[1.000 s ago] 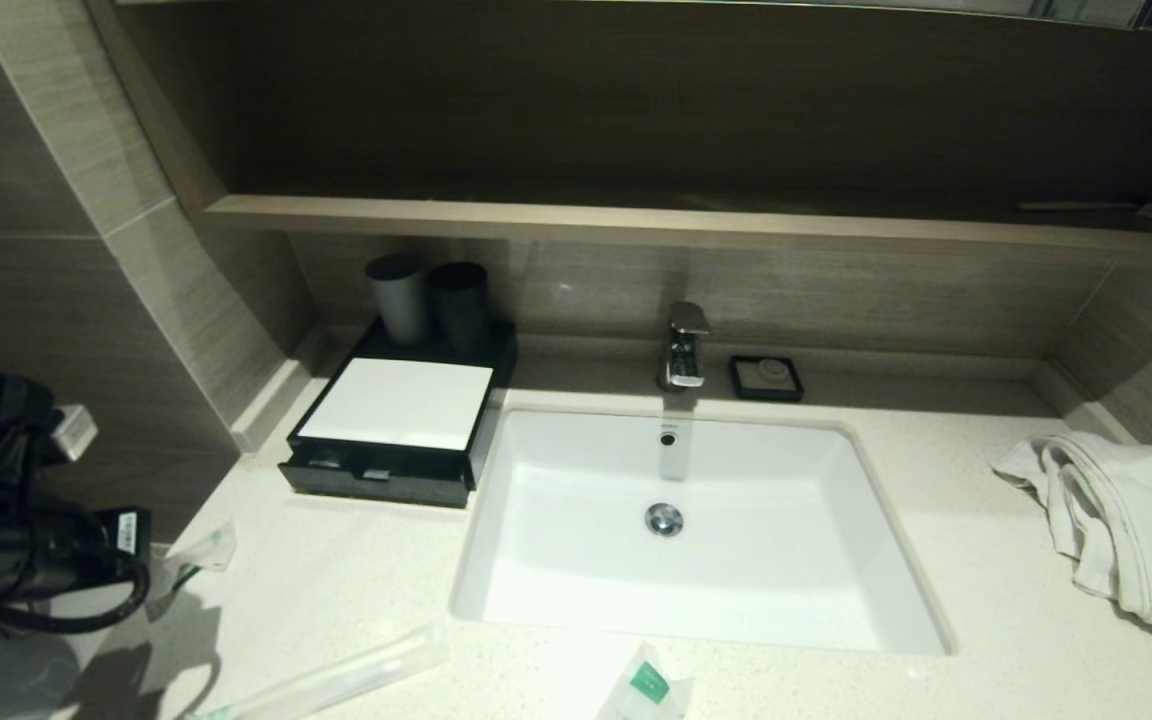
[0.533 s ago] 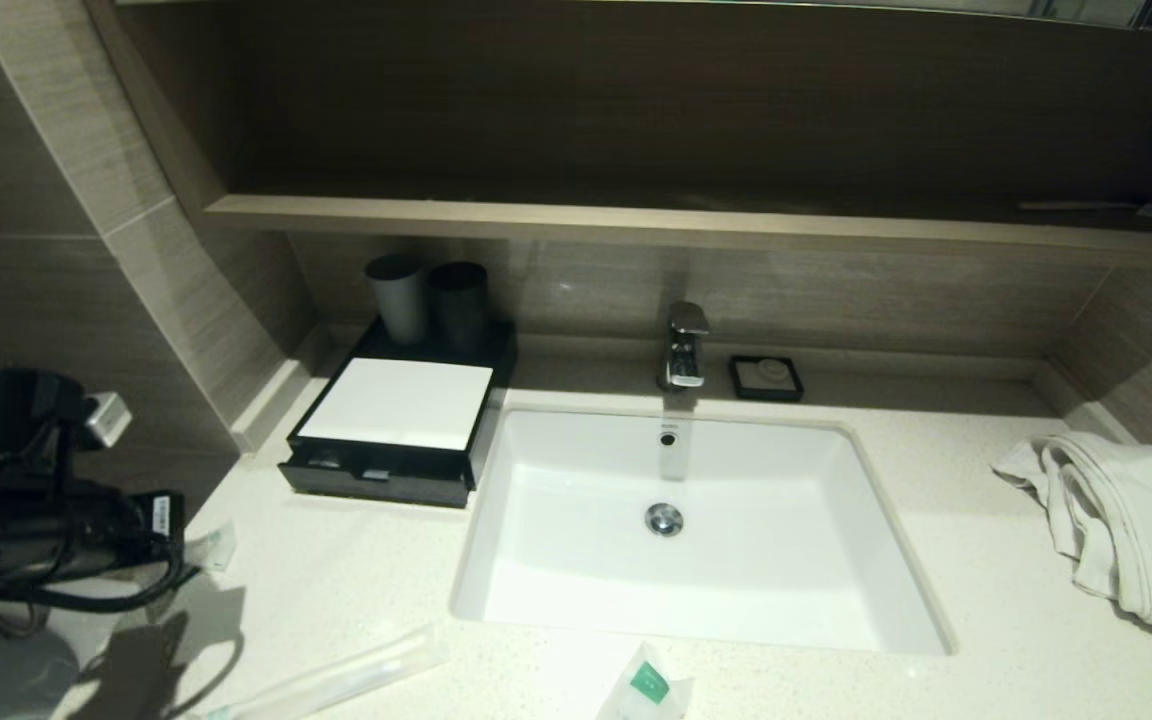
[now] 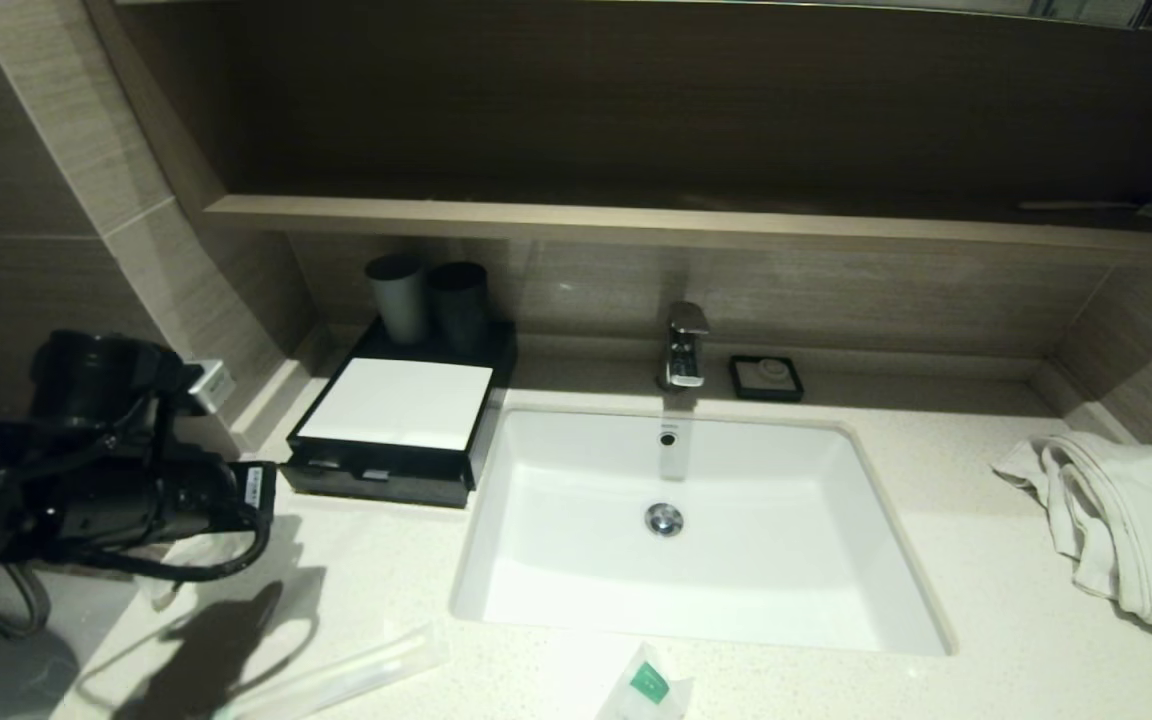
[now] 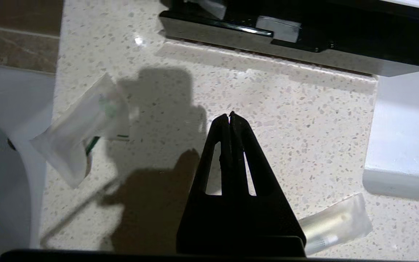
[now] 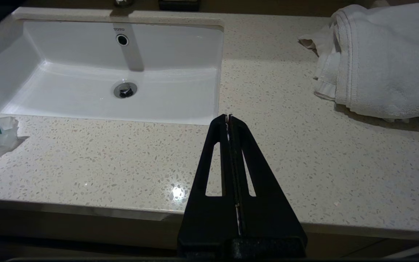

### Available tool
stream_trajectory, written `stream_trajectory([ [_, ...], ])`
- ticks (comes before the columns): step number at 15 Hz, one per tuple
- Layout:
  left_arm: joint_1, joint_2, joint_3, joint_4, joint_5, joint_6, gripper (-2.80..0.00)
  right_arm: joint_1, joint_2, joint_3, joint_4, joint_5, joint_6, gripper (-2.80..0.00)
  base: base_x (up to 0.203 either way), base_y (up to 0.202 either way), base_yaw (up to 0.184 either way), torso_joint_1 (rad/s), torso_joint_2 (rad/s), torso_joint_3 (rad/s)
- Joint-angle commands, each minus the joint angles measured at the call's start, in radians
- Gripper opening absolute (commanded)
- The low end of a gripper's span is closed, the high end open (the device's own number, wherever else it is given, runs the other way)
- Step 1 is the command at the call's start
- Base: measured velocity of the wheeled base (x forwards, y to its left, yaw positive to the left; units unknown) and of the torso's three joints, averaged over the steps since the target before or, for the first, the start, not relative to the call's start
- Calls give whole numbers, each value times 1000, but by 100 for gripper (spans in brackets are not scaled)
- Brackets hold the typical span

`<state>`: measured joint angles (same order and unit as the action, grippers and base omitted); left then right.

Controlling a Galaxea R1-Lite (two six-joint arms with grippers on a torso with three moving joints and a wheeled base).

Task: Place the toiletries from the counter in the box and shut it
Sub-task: Open the drawer

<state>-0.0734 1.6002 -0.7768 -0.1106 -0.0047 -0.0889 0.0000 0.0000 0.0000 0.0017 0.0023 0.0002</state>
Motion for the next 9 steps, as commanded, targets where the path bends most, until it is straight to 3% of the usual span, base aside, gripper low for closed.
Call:
stream_trajectory([
  [1,-39,47,-11,-23,1,-4,-280,0,0,0,0,1,0,-280,0,0,0,0,0,0],
  [9,-90,164,-16,-196,9,-14,-280,0,0,0,0,1,0,-280,0,0,0,0,0,0],
])
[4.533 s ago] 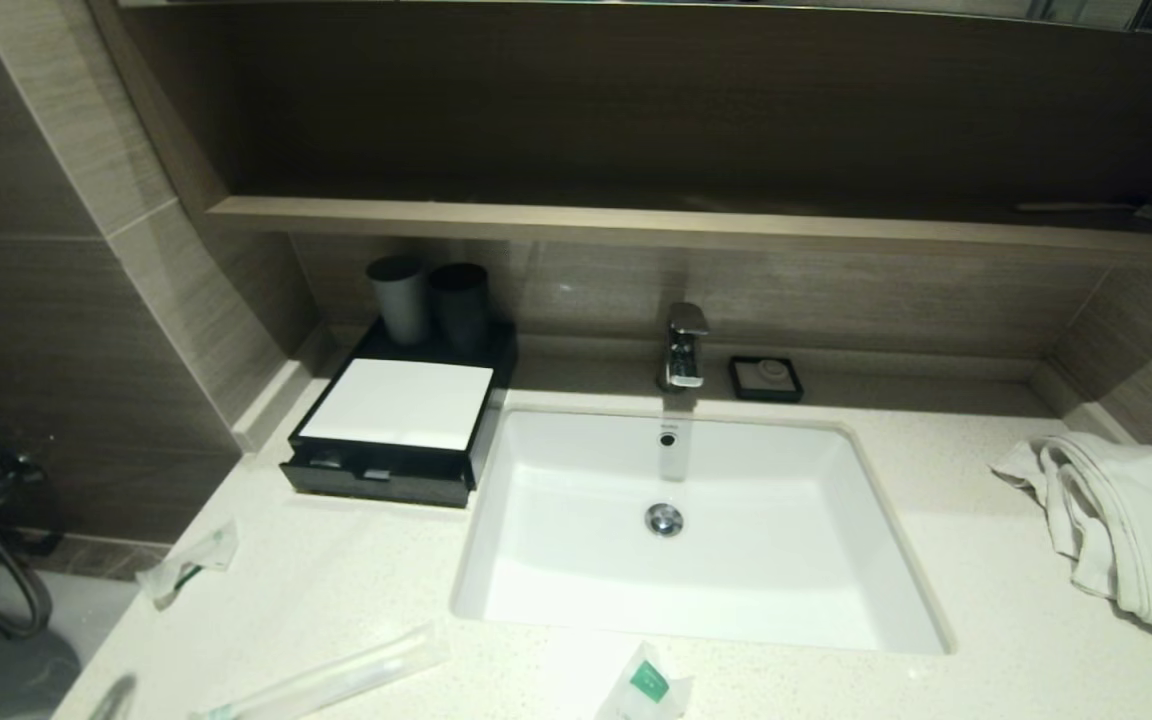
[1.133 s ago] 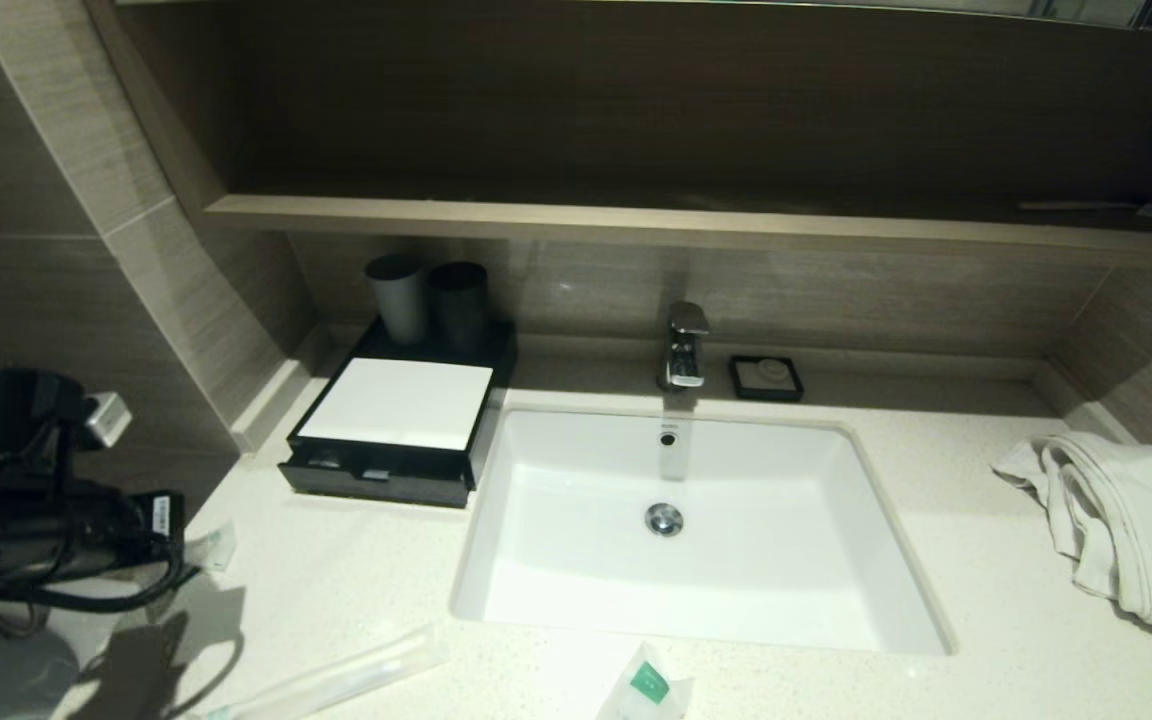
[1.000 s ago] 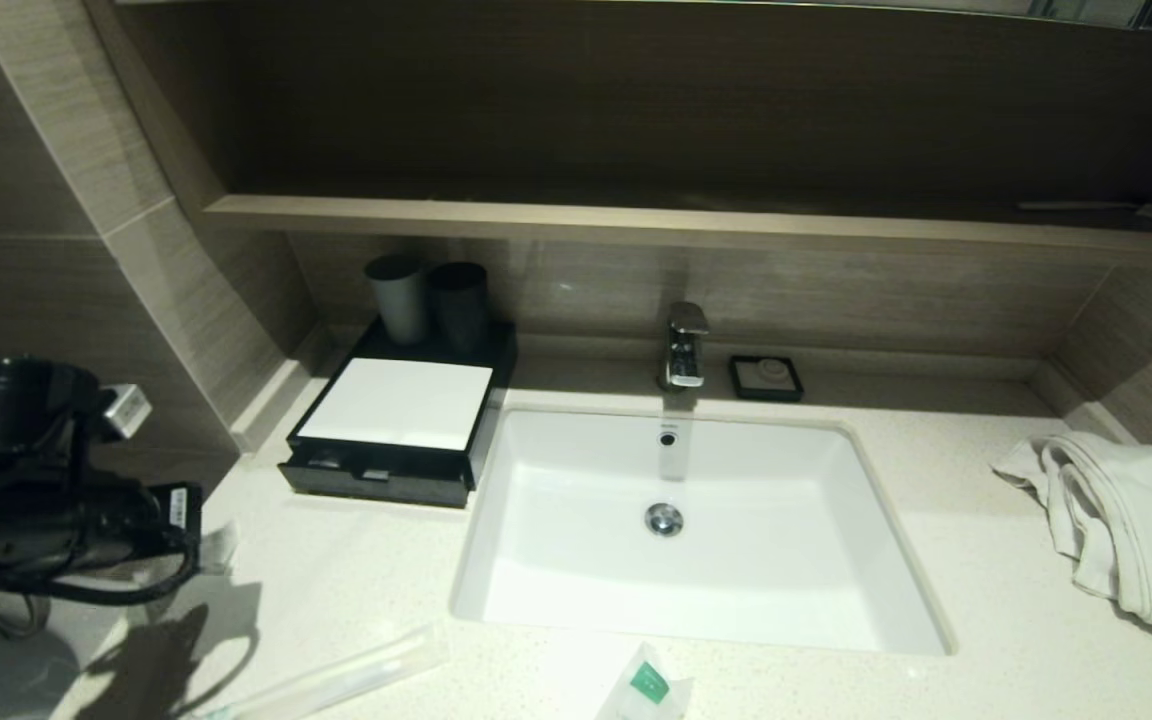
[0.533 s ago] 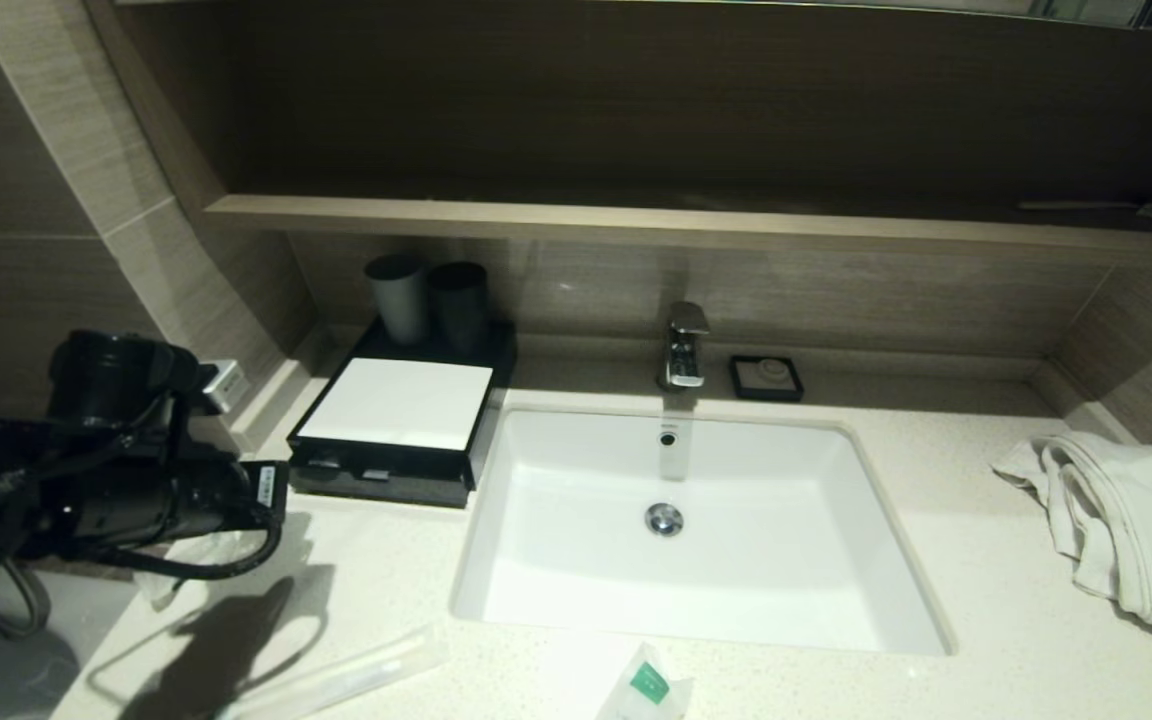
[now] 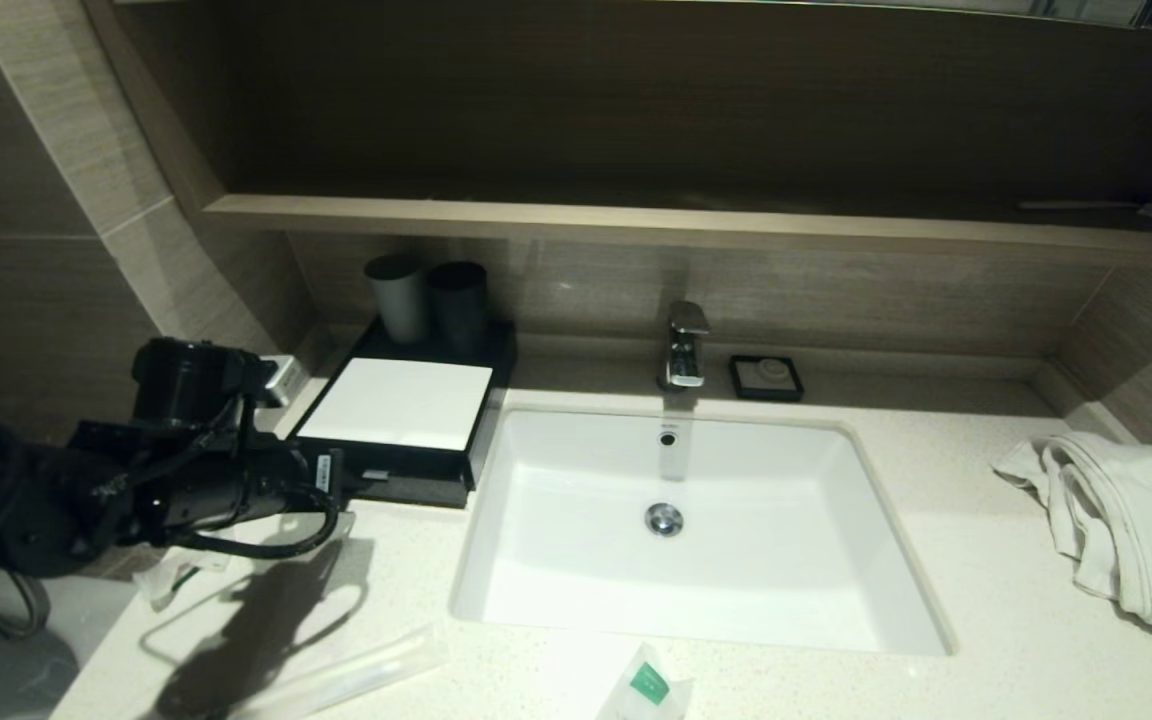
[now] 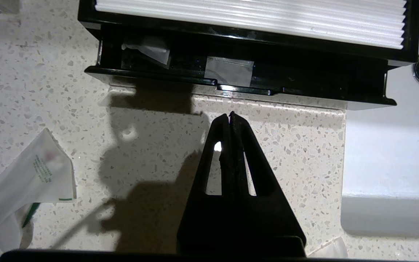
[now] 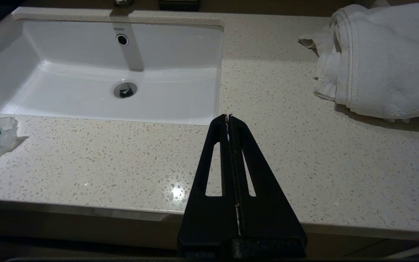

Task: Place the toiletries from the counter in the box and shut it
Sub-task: Open the drawer

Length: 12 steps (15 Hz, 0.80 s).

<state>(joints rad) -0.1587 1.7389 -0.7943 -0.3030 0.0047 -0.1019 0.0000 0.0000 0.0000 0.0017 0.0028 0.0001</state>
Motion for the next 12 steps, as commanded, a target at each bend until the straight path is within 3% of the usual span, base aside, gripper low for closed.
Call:
stream_trajectory([
  [1,-12,25,2,-4,0,-2,-280,0,0,0,0,0,0,-280,0,0,0,0,0,0],
  [7,-19,31,0,-24,2,-3,-280,0,0,0,0,0,0,-280,0,0,0,0,0,0],
  [12,-34,55,66,-162,65,-9,-280,0,0,0,0,0,0,-280,0,0,0,0,0,0],
])
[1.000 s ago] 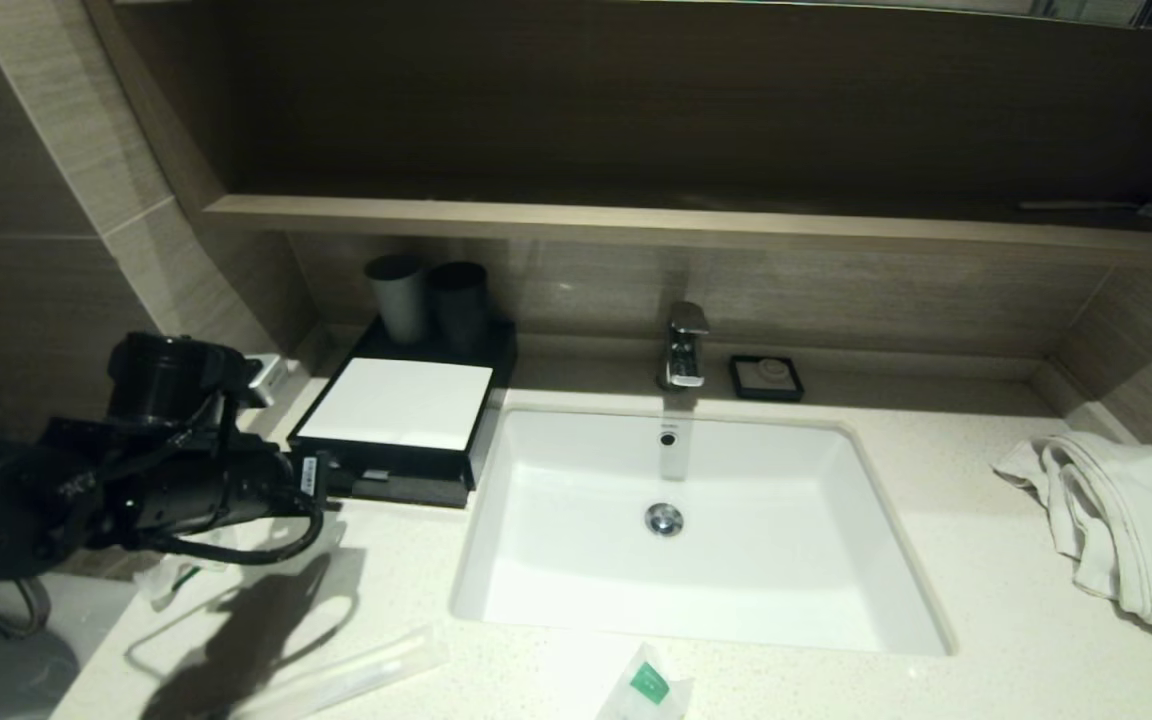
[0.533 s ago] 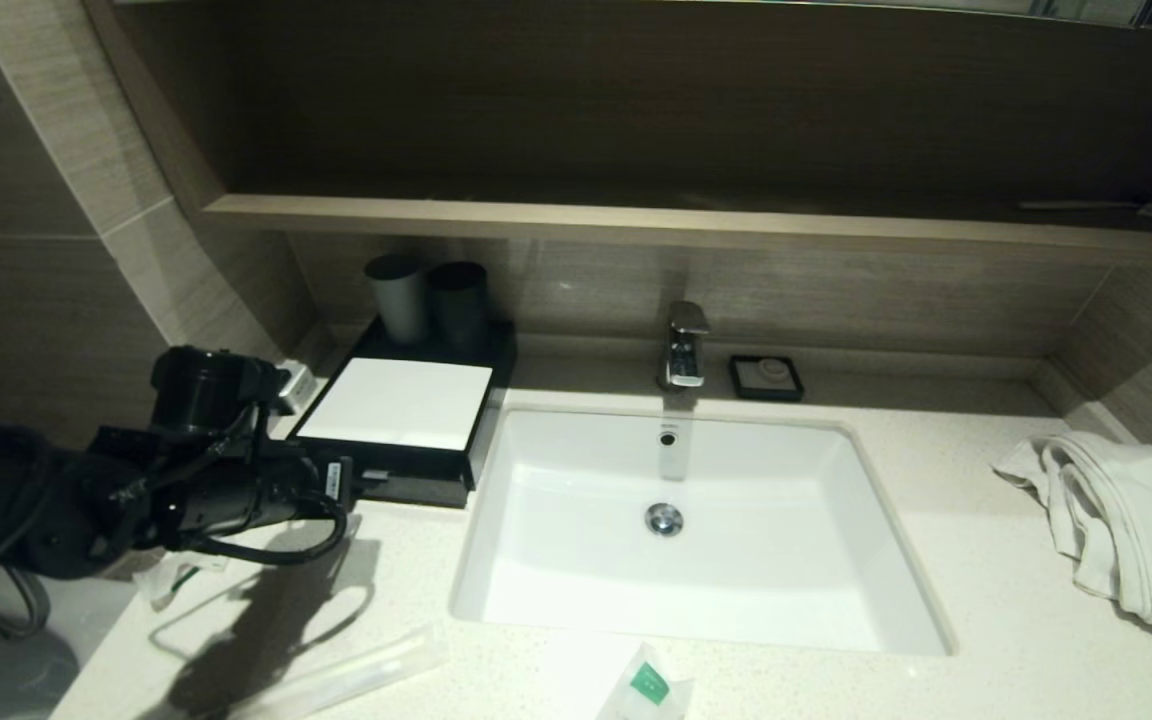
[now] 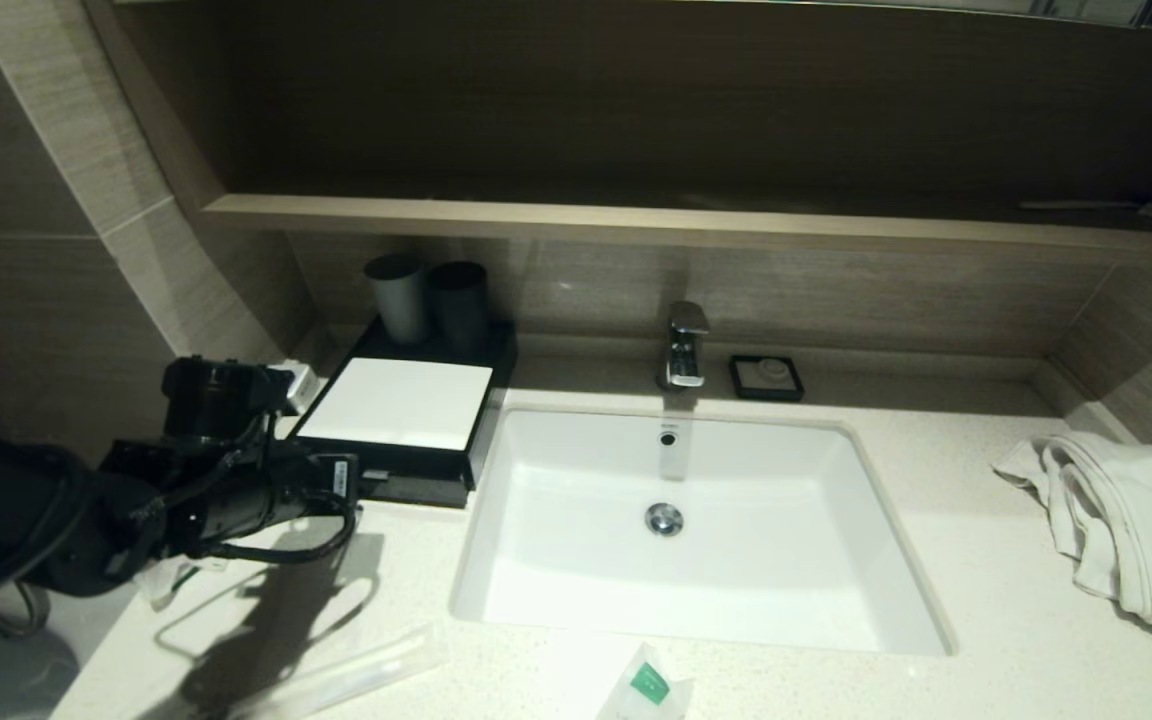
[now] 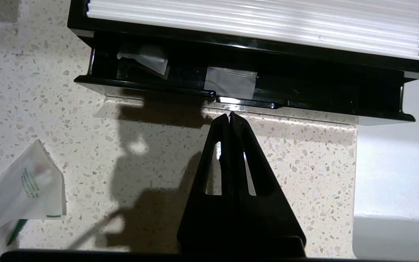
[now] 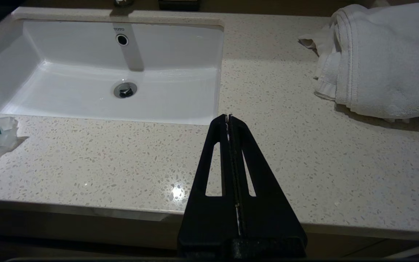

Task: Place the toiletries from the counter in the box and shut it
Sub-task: Open the drawer

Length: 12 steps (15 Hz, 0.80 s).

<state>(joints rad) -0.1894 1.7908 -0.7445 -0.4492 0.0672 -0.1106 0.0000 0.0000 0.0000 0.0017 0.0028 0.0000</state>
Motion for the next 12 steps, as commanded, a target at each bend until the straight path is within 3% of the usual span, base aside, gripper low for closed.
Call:
stream_trajectory([
  [1,-5,5,49,-71,3,0,-280,0,0,0,0,0,0,-280,0,0,0,0,0,0],
  [6,-7,22,125,-244,0,2,-280,0,0,0,0,0,0,-280,0,0,0,0,0,0],
  [12,-33,33,136,-246,0,-1,-280,0,0,0,0,0,0,-280,0,0,0,0,0,0],
])
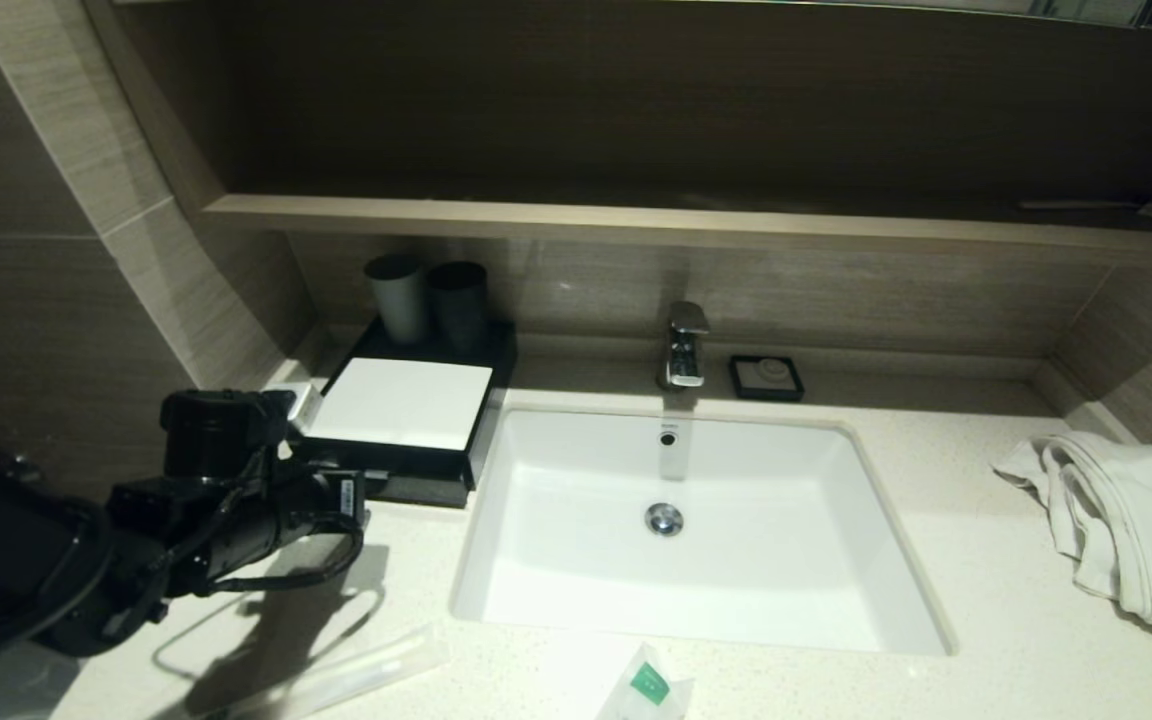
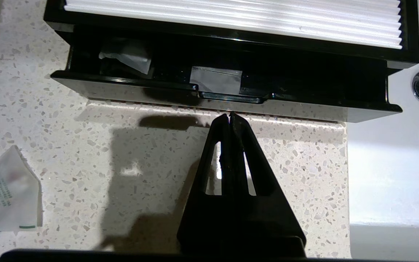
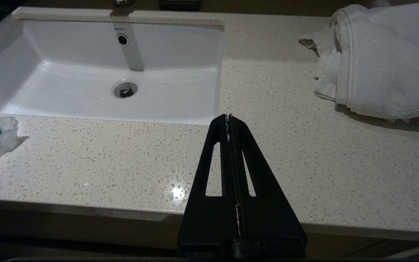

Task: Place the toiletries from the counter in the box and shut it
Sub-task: Open the drawer

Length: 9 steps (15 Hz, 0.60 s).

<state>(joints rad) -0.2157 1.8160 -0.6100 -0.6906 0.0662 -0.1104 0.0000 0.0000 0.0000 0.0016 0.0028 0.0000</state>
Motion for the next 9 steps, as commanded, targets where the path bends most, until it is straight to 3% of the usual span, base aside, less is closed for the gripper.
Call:
stream_trajectory([
  [1,-8,10,1,-4,0,0,-280,0,0,0,0,0,0,-280,0,0,0,0,0,0],
  [9,-10,40,-19,-4,1,-3,-280,0,0,0,0,0,0,-280,0,0,0,0,0,0],
])
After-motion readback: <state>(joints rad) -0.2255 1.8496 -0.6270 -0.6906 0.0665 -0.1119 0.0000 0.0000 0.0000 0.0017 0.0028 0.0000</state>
